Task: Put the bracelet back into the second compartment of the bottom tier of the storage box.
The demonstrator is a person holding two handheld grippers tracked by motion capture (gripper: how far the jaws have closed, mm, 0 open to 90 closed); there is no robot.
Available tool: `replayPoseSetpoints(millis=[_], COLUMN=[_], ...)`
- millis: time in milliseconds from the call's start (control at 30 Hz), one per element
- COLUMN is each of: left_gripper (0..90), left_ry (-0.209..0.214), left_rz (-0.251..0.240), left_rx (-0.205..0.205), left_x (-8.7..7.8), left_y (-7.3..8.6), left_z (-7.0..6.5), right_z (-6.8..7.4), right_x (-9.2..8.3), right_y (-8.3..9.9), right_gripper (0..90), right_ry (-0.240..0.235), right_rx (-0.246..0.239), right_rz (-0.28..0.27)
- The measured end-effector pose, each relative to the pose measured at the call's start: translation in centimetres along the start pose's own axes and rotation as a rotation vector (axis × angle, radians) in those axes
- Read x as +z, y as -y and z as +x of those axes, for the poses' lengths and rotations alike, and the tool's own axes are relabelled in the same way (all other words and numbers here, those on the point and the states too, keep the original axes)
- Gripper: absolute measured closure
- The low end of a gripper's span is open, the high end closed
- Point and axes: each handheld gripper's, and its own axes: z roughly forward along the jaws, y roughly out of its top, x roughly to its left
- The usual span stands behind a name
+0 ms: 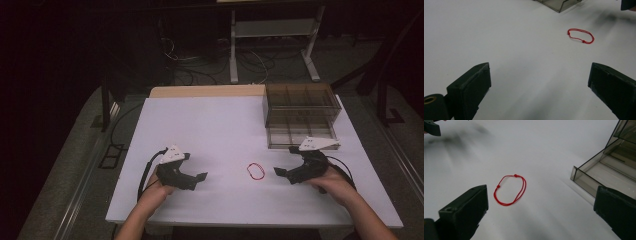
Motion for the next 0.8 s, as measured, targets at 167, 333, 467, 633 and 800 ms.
replayPoseSetpoints(millis=[167,333,467,633,800], left_gripper=[3.6,3.6,3.6,3.6,3.7], left_ry=[0.000,0.003,0.006,0.007,0.008], left_rz=[-0.002,0.000,0.000,0.007,0.004], left_rx=[0.000,0.001,0.004,0.009,0.008], left_x=[-0.10,0.03,0.06,0.09,0.14], left_y=[-0.05,-0.01,-0.03,-0.03,-0.10], left_z=[-0.06,-0.11,-0.15,-0.15,-0.16], right_z=[0.03,0.02,-0.01,-0.03,-0.14], right_x=[0.54,0.91,1.04,0.93,1.04], right_y=[-0.45,-0.76,-0.76,-0.78,-0.93], right_gripper=[0.0,0.0,0.0,0.0,0.0], right_ry=[-0.006,-0.015,-0.017,-0.021,-0.018], right_rx=[-0.012,-0.014,-0.015,-0.008,-0.005], right_rz=[0.003,0.002,0.004,0.003,0.005])
